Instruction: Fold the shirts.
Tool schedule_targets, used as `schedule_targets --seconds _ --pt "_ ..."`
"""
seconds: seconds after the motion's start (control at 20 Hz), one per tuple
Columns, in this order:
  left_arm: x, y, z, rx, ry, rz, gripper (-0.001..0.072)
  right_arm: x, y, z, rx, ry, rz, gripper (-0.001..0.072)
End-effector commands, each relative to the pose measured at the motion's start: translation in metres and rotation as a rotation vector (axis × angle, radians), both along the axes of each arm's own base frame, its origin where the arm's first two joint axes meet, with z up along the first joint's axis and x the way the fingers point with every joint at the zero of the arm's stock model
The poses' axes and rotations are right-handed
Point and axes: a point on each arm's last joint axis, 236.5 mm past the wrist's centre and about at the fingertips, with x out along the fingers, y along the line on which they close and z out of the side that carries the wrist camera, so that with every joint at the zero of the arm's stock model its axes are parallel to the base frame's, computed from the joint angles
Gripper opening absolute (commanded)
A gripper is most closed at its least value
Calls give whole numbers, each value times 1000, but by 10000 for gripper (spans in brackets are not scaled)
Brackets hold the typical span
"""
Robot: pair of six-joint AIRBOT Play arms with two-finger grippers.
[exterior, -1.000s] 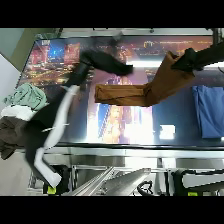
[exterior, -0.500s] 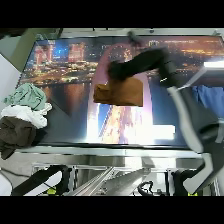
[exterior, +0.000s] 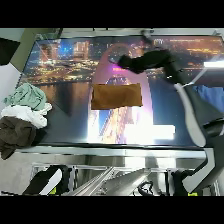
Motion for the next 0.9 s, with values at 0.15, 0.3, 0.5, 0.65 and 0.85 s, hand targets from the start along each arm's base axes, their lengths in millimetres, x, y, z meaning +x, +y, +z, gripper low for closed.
schedule_targets --seconds 0.15,0.3,0.5,0.65,0.85 --pt "-3 -23 -6 1 2 -71 13 -32 -119 -102 -102 421 -66 705" --pt "-7 -35 -6 1 3 -106 13 -42 -90 -139 13 511 32 704" --pt "-8 -40 -7 -7 8 -116 13 -56 -73 -179 9 586 77 704" --pt "-8 -39 -6 -7 7 -115 13 -64 -62 -189 -2 600 113 700" --pt "-8 -39 -6 -7 7 -115 14 -64 -45 -178 44 564 165 297"
